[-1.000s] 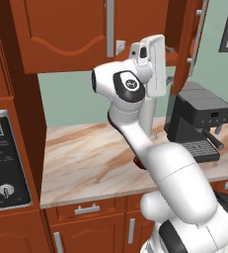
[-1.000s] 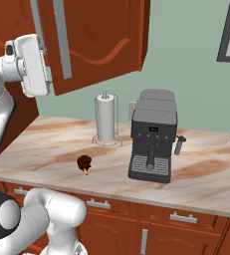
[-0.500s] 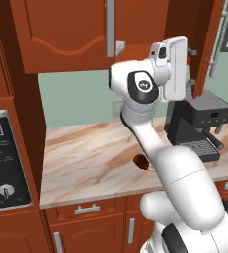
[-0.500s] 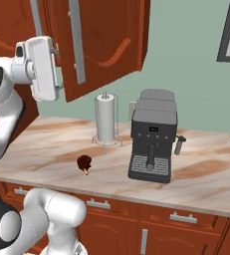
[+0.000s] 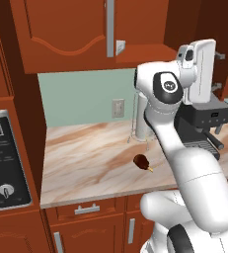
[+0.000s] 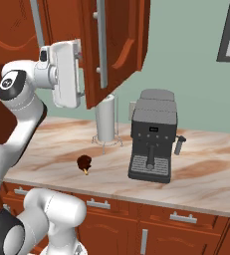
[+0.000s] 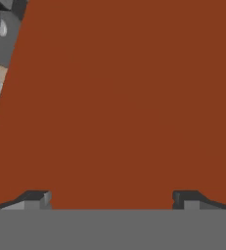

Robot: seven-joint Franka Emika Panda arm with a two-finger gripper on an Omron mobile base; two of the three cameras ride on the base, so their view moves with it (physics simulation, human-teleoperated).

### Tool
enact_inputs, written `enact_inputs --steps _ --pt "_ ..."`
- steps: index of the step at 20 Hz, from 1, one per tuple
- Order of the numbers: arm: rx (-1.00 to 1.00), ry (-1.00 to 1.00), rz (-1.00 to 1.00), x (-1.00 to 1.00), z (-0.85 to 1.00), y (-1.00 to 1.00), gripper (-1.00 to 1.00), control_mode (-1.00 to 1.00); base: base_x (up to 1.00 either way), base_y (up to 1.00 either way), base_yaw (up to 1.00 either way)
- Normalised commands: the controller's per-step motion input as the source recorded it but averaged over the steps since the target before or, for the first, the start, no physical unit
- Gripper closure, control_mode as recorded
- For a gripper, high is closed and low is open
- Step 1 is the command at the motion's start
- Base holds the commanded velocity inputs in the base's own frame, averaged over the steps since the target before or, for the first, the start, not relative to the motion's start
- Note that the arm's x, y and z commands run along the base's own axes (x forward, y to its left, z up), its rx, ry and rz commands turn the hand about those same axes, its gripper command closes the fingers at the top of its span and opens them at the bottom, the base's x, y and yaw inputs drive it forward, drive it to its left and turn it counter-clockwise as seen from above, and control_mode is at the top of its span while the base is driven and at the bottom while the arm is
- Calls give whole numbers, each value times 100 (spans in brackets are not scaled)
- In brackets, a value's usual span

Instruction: Retrieve the tupperware from the cabinet, then place the raw meat into the tupperware to avoid contamination.

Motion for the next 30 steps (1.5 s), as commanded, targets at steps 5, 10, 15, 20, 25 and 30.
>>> enact_inputs --steps 5,10,15,20,25,30 --pt "0 3 -10 -13 -14 -67 -100 -100 0 0 0" --pt "0 3 -10 -8 -16 -63 -100 -100 0 0 0" --pt "0 3 -7 0 -15 -57 -100 -100 0 0 0" --pt "0 2 -3 4 -8 -48 -100 -100 0 0 0" --pt "1 1 0 9 -3 -34 -100 -100 0 0 0" --pt "11 -3 0 0 -1 -19 -100 -100 0 0 0"
